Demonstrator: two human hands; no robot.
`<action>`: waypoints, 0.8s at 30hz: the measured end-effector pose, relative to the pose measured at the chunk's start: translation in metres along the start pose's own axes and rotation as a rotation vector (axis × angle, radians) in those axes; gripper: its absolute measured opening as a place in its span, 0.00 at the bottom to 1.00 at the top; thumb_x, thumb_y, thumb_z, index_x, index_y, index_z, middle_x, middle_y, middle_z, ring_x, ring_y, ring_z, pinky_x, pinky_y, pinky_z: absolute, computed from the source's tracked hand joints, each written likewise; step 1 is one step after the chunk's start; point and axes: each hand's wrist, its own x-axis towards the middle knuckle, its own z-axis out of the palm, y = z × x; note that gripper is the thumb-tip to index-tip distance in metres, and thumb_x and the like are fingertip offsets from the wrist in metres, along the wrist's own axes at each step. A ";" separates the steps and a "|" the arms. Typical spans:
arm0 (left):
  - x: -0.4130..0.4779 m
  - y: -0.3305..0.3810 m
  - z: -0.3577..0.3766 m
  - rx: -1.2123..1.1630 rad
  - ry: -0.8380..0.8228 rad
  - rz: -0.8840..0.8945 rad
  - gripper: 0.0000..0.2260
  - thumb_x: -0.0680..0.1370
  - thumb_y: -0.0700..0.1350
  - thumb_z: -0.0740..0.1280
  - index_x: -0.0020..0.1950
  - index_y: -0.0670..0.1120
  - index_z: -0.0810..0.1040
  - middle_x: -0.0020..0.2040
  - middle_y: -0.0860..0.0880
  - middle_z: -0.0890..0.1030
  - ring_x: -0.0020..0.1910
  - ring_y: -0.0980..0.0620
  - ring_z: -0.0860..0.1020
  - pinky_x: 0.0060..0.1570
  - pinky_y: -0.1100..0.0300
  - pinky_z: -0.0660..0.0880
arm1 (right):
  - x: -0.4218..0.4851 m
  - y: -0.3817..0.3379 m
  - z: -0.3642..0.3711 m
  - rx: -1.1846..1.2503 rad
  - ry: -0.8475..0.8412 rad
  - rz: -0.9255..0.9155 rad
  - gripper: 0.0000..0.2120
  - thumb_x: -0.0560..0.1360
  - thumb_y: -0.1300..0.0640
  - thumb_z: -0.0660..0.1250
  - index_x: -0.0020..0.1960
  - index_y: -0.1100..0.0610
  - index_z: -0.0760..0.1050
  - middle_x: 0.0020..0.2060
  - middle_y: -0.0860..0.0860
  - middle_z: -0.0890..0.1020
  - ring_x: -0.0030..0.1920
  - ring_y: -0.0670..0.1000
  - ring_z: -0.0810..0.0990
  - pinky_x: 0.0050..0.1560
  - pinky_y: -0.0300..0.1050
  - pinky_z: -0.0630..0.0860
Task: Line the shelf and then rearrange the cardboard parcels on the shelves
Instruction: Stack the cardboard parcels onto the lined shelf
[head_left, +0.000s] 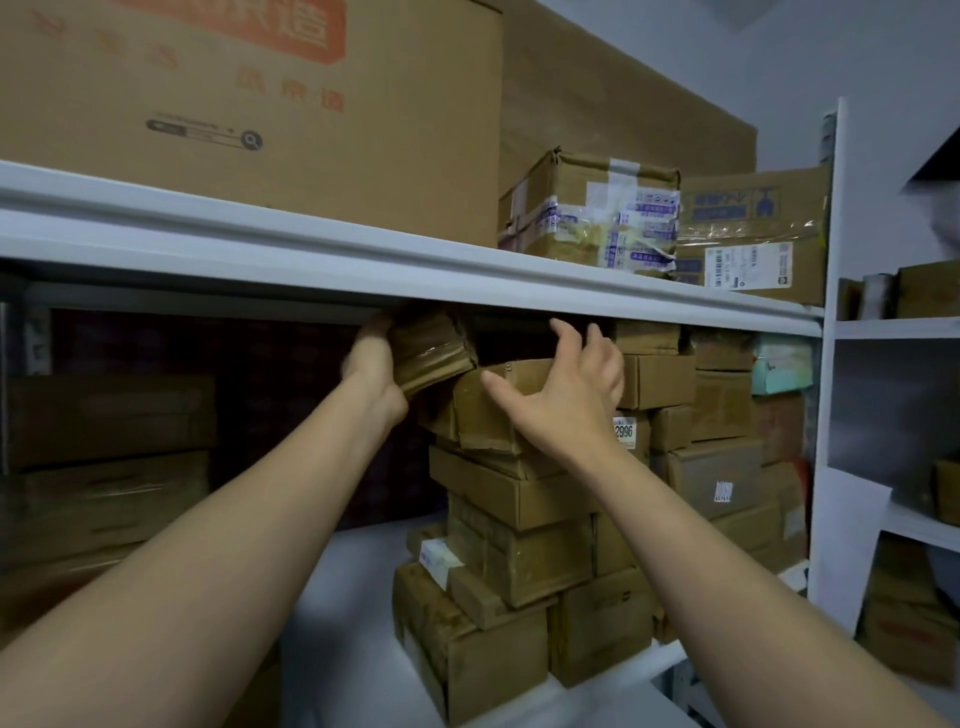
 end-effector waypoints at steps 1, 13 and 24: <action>-0.013 -0.003 -0.002 -0.015 -0.002 -0.004 0.22 0.69 0.55 0.72 0.60 0.46 0.82 0.54 0.44 0.85 0.50 0.42 0.84 0.45 0.48 0.82 | -0.003 0.001 -0.002 -0.018 -0.016 0.053 0.46 0.68 0.29 0.64 0.77 0.48 0.50 0.78 0.58 0.48 0.77 0.60 0.42 0.76 0.60 0.44; -0.109 0.002 -0.038 0.001 0.125 0.042 0.04 0.75 0.44 0.63 0.43 0.48 0.77 0.42 0.48 0.81 0.41 0.47 0.79 0.40 0.55 0.72 | -0.019 -0.012 -0.040 0.069 -0.057 0.141 0.48 0.63 0.34 0.71 0.74 0.48 0.52 0.72 0.57 0.61 0.72 0.61 0.58 0.69 0.56 0.56; -0.175 0.029 -0.118 0.127 0.266 0.247 0.30 0.65 0.40 0.63 0.68 0.49 0.75 0.61 0.43 0.80 0.57 0.39 0.79 0.53 0.43 0.78 | -0.070 -0.030 -0.035 0.310 -0.144 -0.290 0.56 0.61 0.43 0.79 0.76 0.49 0.46 0.75 0.50 0.52 0.75 0.52 0.51 0.75 0.49 0.56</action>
